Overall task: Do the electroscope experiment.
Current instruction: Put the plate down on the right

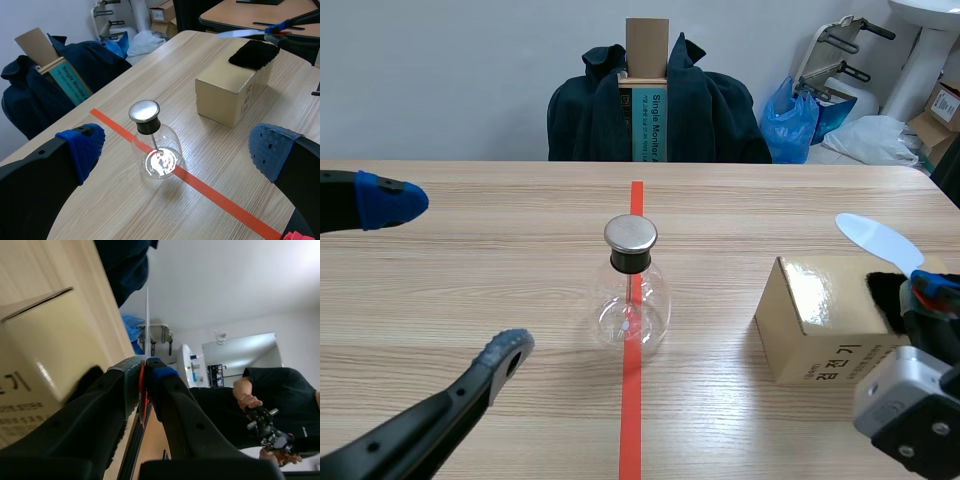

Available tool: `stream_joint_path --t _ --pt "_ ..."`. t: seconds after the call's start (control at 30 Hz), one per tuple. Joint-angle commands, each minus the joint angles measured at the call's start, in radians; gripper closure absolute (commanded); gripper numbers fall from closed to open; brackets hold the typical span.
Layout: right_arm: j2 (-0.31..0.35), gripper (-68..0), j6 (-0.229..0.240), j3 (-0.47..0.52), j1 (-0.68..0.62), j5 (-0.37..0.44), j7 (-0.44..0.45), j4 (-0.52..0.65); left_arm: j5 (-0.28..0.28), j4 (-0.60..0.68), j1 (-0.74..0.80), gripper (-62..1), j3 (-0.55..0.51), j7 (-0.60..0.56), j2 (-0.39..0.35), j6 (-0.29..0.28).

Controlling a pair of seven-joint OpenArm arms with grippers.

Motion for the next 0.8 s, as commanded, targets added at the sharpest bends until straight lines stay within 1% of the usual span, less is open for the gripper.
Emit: stream_joint_path --t 0.0,0.03,0.17,0.2,0.43,0.5,0.53,0.6,0.73,0.77 --pt "0.003 -0.7 0.007 0.015 0.018 -0.003 0.000 -0.016 -0.006 0.004 -0.001 -61.8 0.007 -0.014 0.005 0.018" --pt "0.003 -0.7 0.016 0.015 0.018 -0.003 0.002 -0.028 -0.006 0.004 -0.001 -61.8 0.007 -0.013 0.005 0.019" --pt "-0.003 -0.7 0.015 -0.005 0.037 -0.004 0.012 -0.081 -0.006 0.004 0.000 -61.8 0.007 -0.014 0.005 0.018" --pt "-0.012 -0.7 0.015 -0.012 0.049 -0.009 0.011 -0.097 -0.006 0.004 0.000 -61.8 0.007 -0.014 0.005 0.018" --pt "-0.098 -0.7 0.011 -0.020 0.149 -0.109 0.012 -0.219 0.001 0.003 -0.006 -61.8 0.007 -0.014 0.005 0.018" --pt "-0.113 -1.0 0.012 -0.020 0.166 -0.109 0.011 -0.241 0.002 0.003 -0.006 -61.8 0.007 -0.014 0.005 0.018" --pt "-0.117 -2.6 0.014 -0.020 0.174 -0.109 0.011 -0.249 0.002 0.003 -0.006 -61.8 0.007 -0.014 0.005 0.018" --pt "-0.128 -8.1 0.016 -0.020 0.188 -0.109 0.012 -0.270 0.008 0.003 -0.006 -61.8 0.007 -0.014 0.005 0.018" --pt "-0.148 -9.2 0.016 -0.020 0.227 -0.105 0.024 -0.298 0.053 0.003 -0.006 -61.8 0.007 -0.014 0.005 0.018" --pt "-0.151 -9.2 0.016 -0.020 0.234 -0.104 0.027 -0.302 0.054 0.003 -0.006 -61.8 0.007 -0.014 0.005 0.018"
